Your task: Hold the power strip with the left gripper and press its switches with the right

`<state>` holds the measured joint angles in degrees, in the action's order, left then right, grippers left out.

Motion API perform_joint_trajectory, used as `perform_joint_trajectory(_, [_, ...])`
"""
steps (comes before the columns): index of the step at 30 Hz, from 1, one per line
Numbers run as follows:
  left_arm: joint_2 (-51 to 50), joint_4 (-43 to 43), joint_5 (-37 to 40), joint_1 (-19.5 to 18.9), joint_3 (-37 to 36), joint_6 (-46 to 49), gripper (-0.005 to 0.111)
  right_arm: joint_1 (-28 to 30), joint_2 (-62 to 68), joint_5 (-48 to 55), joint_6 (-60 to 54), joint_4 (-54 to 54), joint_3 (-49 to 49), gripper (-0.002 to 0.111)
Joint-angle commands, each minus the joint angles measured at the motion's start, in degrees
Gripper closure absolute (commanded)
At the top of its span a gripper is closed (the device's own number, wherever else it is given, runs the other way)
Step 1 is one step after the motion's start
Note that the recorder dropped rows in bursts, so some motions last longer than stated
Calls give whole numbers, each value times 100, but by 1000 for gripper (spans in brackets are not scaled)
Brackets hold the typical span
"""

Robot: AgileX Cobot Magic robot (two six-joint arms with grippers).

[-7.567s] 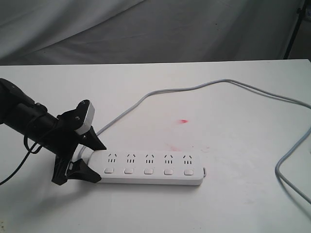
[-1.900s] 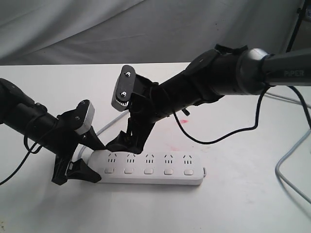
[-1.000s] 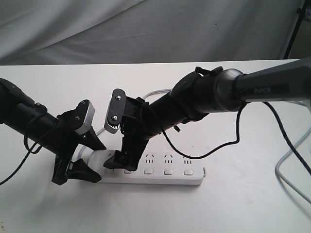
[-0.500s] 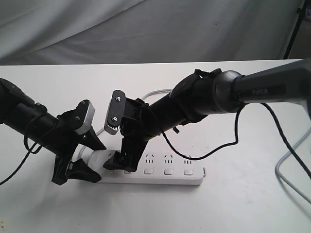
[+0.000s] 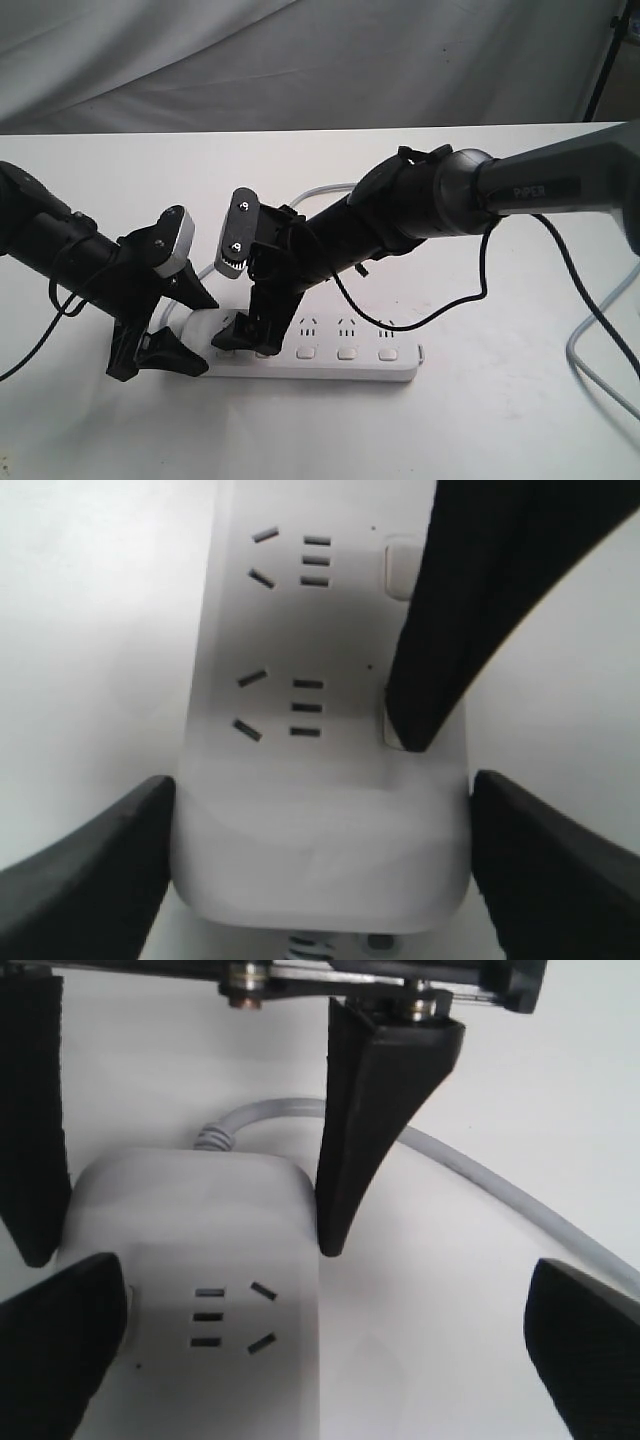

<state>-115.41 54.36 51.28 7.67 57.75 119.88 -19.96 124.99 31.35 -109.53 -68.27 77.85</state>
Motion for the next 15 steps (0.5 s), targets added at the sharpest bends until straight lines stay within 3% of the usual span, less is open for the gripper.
perform_joint_trajectory(1, [-8, 42, -31, 33, -20, 7, 93, -13, 113, -54, -55, 511, -4, 3])
perform_joint_trajectory(15, [-8, 42, -31, 33, -20, 7, 93, -67, 268, 21, -102, 1143, -4, 3])
